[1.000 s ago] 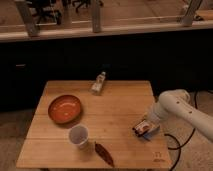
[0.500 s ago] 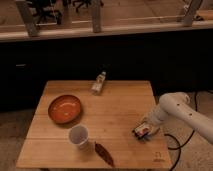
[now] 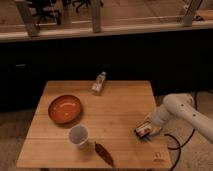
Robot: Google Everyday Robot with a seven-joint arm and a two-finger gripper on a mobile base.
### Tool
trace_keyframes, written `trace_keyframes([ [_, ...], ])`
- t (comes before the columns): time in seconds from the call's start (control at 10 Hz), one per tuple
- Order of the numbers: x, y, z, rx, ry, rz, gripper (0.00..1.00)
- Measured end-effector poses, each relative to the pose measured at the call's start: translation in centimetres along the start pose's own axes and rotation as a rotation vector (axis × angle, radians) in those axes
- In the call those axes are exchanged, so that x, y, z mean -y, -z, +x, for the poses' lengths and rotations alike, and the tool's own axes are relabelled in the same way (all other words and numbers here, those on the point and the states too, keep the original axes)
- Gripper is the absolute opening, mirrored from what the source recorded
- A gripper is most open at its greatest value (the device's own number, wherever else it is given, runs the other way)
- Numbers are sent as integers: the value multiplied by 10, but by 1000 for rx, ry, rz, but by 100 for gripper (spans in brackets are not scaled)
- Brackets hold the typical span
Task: Place the eraser on the white sponge
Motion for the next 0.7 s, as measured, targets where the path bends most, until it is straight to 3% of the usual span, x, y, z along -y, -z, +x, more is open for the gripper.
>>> trace_keyframes([
  [0.7, -2, 0, 3, -1, -4, 0, 0],
])
